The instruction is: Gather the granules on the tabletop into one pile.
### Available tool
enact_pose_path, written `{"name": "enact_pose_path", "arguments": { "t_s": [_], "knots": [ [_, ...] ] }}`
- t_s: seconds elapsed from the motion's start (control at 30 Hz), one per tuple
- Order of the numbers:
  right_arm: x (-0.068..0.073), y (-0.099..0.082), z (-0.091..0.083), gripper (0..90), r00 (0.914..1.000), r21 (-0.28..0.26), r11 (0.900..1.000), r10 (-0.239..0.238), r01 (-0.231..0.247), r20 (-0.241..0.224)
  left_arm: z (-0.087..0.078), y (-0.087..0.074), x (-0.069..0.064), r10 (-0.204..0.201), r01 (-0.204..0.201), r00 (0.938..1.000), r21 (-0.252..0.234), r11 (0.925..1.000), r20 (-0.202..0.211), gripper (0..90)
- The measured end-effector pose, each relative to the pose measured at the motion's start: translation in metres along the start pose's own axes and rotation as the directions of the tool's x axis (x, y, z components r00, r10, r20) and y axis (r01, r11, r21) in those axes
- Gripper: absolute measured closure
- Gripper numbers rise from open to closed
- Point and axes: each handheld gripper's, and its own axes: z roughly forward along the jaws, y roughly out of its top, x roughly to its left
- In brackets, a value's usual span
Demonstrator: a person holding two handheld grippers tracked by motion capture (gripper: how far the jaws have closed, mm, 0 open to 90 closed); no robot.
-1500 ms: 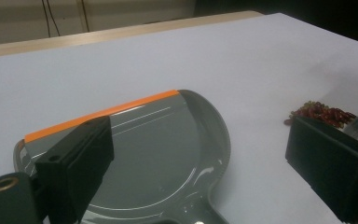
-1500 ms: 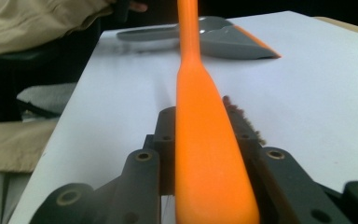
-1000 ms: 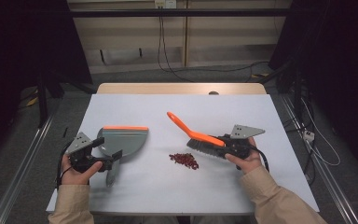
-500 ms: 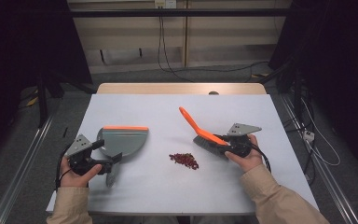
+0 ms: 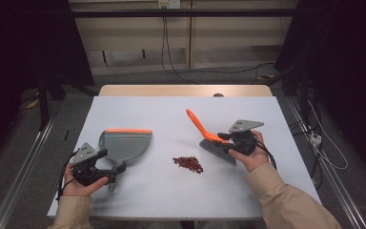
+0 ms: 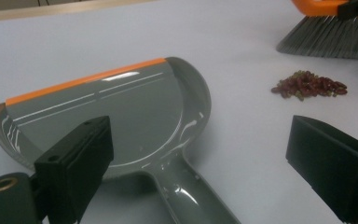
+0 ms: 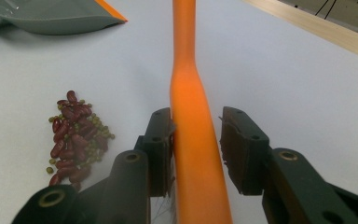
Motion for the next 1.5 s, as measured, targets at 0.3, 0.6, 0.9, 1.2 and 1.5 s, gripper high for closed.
{"name": "enact_pose_path", "arguments": {
  "t_s": [0.3,0.6,0.9,1.2,1.5],
  "knots": [
    [0.001,0.018,0.012,67.6,0.9996,0.147,0.9891,-0.013,0.009,0.025,-0.001,-0.005,-0.001,-0.020,0.020,0.9997,0.019,0.9996,-0.015,7.7],
    [-0.004,0.025,0.014,71.0,0.9973,0.216,0.9737,0.073,-0.074,0.010,-0.002,-0.010,0.002,-0.038,0.040,0.9985,0.046,0.9981,-0.039,7.9],
    [0.003,0.024,0.013,71.4,0.9973,0.149,0.9863,0.067,-0.071,0.032,0.001,-0.016,0.001,-0.074,0.084,0.9919,0.095,0.9919,-0.103,10.1],
    [0.005,0.027,0.008,71.4,0.9965,0.106,0.9917,0.068,-0.073,0.048,0.013,-0.018,-0.002,-0.071,0.095,0.9854,0.157,0.9831,-0.155,20.7],
    [0.005,0.024,0.005,71.4,0.9959,0.098,0.9921,0.073,-0.078,0.053,0.018,-0.014,-0.007,-0.058,0.092,0.9805,0.182,0.9789,-0.188,37.3]
  ]
}}
